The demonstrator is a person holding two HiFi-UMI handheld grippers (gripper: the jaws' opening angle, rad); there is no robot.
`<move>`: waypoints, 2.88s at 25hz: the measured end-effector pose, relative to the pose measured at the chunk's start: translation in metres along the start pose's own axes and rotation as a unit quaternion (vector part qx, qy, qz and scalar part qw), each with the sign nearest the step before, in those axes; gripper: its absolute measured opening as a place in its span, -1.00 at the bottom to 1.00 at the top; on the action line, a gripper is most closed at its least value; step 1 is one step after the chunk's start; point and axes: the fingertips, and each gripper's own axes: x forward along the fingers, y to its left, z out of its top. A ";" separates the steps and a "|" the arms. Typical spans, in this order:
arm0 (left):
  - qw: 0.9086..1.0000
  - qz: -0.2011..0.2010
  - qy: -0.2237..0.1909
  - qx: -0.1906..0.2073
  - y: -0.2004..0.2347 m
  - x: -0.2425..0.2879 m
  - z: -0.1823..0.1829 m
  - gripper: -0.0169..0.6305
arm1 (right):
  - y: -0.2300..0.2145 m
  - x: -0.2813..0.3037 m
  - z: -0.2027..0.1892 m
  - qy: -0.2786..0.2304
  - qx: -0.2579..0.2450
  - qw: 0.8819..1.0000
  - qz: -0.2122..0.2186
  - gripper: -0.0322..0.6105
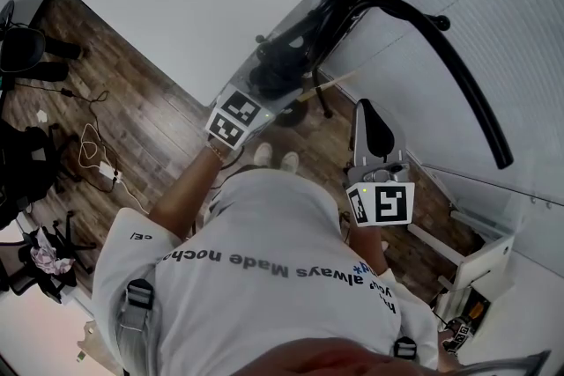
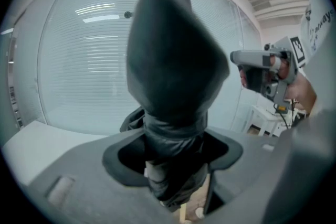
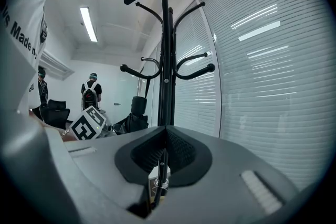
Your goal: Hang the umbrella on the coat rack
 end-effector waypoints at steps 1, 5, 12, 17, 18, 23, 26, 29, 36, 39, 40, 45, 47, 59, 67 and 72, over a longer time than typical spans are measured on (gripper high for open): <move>1.000 -0.001 0.000 0.002 -0.001 0.001 0.000 -0.05 | 0.001 0.000 0.000 0.000 0.000 1.000 0.000 -0.89; 1.000 -0.006 -0.005 0.008 -0.003 0.002 0.001 -0.03 | 0.000 0.000 0.000 0.002 -0.002 1.000 0.000 -0.89; 1.000 -0.009 -0.002 0.004 -0.003 0.004 -0.002 -0.03 | 0.002 0.001 -0.002 0.004 -0.002 1.000 0.000 -0.89; 1.000 -0.008 -0.003 0.008 -0.004 0.005 -0.002 0.00 | 0.002 0.001 -0.001 0.005 -0.002 1.000 0.001 -0.89; 1.000 -0.007 -0.002 0.008 -0.004 0.004 -0.002 0.00 | 0.003 0.002 -0.001 0.005 -0.003 1.000 0.001 -0.89; 1.000 -0.003 -0.003 0.004 -0.005 0.002 -0.006 0.05 | 0.004 0.002 0.001 0.003 -0.003 1.000 0.002 -0.89; 1.000 0.001 -0.007 0.007 -0.006 0.002 -0.007 0.06 | 0.003 0.003 0.000 0.004 -0.002 1.000 0.002 -0.89; 1.000 0.005 -0.015 0.014 -0.006 -0.001 -0.003 0.07 | 0.003 0.004 0.000 0.004 -0.002 1.000 0.002 -0.89; 0.999 0.011 -0.044 0.012 -0.003 -0.010 0.009 0.07 | 0.004 0.008 -0.001 0.004 -0.002 1.000 0.005 -0.89; 0.998 0.015 -0.055 0.009 -0.002 -0.018 0.015 0.07 | 0.006 0.008 0.000 0.004 -0.002 1.000 0.007 -0.89; 0.998 0.016 -0.058 0.007 -0.003 -0.020 0.017 0.07 | 0.007 0.009 0.000 0.004 -0.003 1.000 0.008 -0.89; 0.997 0.022 -0.077 -0.004 -0.004 -0.041 0.029 0.02 | 0.009 0.010 0.004 0.001 -0.004 1.000 0.009 -0.89; 0.996 0.028 -0.086 -0.007 -0.004 -0.051 0.033 -0.01 | 0.009 0.010 0.003 0.001 -0.004 1.000 0.009 -0.89; 0.985 0.076 -0.157 -0.011 0.003 -0.108 0.072 -0.34 | 0.014 0.014 0.006 0.000 -0.009 1.000 0.017 -0.89; 0.978 0.104 -0.178 -0.018 0.008 -0.130 0.073 -0.81 | 0.018 0.013 0.009 0.001 -0.018 1.000 0.023 -0.89; 0.977 0.108 -0.180 -0.023 0.005 -0.139 0.075 -0.90 | 0.021 0.009 0.013 0.002 -0.021 0.999 0.026 -0.89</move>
